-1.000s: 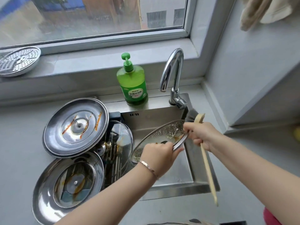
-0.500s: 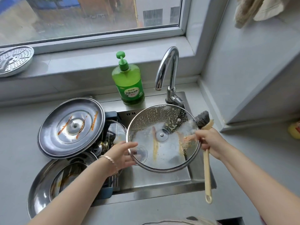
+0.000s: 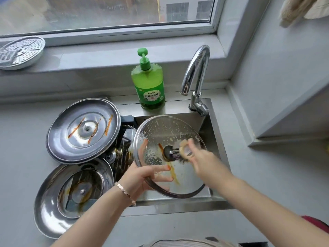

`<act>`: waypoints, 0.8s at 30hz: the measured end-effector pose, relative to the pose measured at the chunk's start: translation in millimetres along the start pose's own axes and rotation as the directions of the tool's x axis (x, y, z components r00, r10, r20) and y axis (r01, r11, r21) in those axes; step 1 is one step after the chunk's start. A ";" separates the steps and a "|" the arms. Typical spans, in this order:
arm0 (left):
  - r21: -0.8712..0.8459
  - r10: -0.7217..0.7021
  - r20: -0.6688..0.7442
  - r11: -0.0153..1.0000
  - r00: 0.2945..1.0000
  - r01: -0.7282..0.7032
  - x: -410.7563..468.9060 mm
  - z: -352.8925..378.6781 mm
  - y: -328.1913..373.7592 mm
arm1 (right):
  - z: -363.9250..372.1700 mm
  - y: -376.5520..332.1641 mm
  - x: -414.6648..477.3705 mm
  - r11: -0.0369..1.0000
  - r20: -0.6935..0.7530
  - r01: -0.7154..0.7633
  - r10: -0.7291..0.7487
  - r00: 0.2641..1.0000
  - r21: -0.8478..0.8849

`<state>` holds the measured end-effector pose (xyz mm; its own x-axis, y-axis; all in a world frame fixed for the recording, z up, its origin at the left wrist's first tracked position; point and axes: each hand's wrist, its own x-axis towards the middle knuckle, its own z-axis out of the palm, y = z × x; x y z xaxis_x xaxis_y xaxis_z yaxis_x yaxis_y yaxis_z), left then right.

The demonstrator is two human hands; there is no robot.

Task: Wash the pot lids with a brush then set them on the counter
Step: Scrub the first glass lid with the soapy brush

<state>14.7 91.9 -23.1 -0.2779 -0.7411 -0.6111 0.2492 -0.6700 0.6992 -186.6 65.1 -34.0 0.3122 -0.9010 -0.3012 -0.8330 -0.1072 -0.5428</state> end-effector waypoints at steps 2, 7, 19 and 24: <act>0.027 0.050 -0.023 0.998 0.998 -0.050 0.9 3.0 -2.4 | 11.5 -16.8 -0.9 0.981 -0.010 0.161 -0.161 0.987 0.108; 0.032 0.088 -0.070 0.996 0.994 -0.086 -1.6 0.2 -1.1 | -4.1 -0.7 22.0 0.975 -0.161 0.081 -0.048 0.986 0.208; 0.060 0.140 -0.079 0.989 0.987 -0.136 -5.6 4.7 0.6 | 2.3 -13.1 3.3 0.963 -0.144 0.093 -0.057 0.988 0.253; 0.091 0.098 -0.049 0.991 0.994 -0.093 -7.2 8.5 -2.6 | -2.5 -18.8 21.9 0.923 -0.156 0.101 -0.046 0.987 0.372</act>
<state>8.2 99.3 -17.3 -0.2059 -0.8045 -0.5571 0.1886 -0.5913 0.7841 -165.2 46.3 -28.4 0.2750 -0.9496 -0.1504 -0.5670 -0.0339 -0.8230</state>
